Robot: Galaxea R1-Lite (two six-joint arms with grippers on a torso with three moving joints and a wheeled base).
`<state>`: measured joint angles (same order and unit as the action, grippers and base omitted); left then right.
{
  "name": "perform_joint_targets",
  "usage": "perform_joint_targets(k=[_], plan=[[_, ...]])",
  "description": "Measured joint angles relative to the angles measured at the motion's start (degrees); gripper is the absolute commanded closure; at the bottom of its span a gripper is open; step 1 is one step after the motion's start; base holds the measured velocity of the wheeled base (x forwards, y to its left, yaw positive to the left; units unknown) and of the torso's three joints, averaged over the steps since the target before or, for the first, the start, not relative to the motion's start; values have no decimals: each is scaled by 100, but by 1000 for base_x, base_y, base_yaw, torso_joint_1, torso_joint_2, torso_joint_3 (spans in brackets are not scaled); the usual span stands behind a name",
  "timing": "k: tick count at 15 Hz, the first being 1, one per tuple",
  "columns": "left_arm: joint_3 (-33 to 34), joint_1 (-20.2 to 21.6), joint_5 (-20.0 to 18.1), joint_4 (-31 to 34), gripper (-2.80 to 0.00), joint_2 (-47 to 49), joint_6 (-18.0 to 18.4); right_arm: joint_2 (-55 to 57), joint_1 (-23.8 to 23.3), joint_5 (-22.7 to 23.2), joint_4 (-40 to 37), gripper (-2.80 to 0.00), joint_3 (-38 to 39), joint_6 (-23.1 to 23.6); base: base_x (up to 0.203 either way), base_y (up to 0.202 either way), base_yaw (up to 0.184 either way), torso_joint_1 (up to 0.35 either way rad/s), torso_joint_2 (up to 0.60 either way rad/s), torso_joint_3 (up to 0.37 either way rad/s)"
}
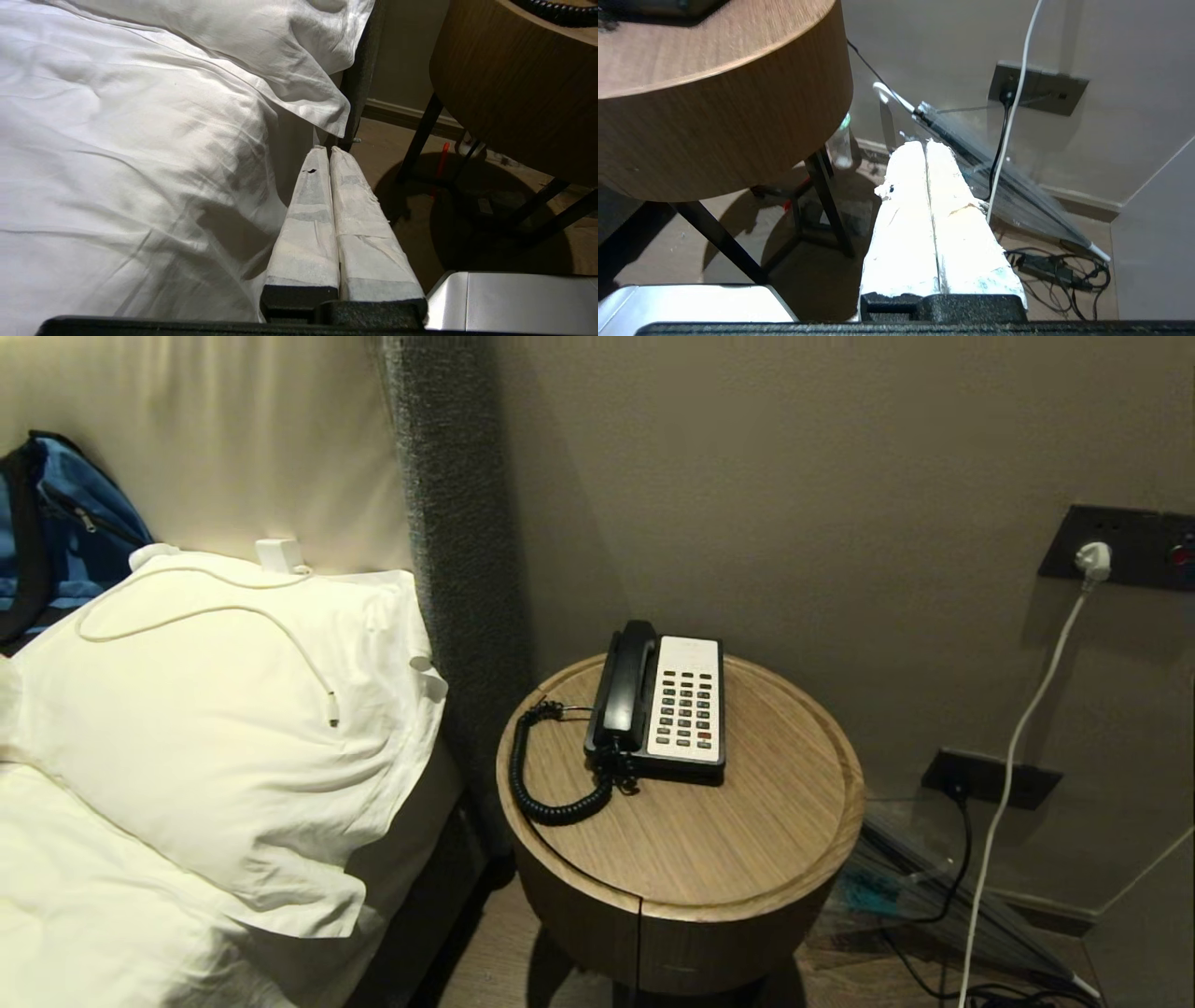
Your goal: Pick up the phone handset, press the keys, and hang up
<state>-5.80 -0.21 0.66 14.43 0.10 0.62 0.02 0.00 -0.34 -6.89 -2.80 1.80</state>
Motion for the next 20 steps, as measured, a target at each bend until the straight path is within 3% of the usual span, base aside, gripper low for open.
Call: perform_joint_targets(k=[12, 16, 20], plan=[[23, 5, -24, -61, 0, 0, -21, 0, 0, 1, 2, 0, 0, 1, 0, 0, 0, 1, 1, 29], [277, 0, -67, -836, 0, 0, -39, 0, 0, 1, 0, 0, 0, 1, 0, 0, 0, 0, 0, 0], [352, 5, -68, -953, 0, 0, -45, 0, 0, -1, 0, 0, 0, 1, 0, 0, 0, 0, 0, 0]])
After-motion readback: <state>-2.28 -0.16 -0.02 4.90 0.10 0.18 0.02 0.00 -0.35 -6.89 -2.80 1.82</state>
